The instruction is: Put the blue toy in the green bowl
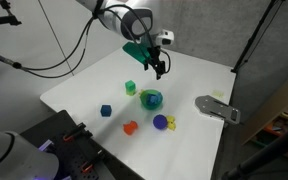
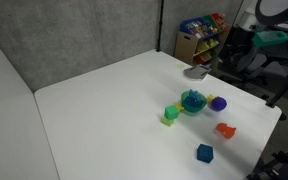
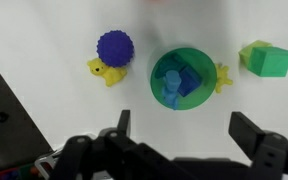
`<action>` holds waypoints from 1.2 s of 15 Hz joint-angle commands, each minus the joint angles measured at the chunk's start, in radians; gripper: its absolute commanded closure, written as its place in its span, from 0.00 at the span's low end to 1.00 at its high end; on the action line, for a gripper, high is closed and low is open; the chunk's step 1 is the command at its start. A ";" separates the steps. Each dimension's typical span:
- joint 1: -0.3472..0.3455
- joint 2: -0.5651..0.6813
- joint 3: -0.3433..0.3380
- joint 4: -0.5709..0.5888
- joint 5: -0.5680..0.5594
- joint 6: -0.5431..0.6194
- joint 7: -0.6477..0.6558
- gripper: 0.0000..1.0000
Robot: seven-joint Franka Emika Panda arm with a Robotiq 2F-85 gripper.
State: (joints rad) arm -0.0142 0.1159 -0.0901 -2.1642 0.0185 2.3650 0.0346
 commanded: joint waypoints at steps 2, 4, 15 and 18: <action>-0.017 -0.228 0.017 -0.123 0.014 -0.140 -0.111 0.00; -0.015 -0.312 0.012 -0.146 0.020 -0.222 -0.145 0.00; -0.014 -0.608 0.014 -0.027 -0.023 -0.680 -0.189 0.00; -0.016 -0.620 0.027 0.028 -0.057 -0.730 -0.155 0.00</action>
State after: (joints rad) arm -0.0163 -0.5053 -0.0840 -2.1998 -0.0075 1.6937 -0.1558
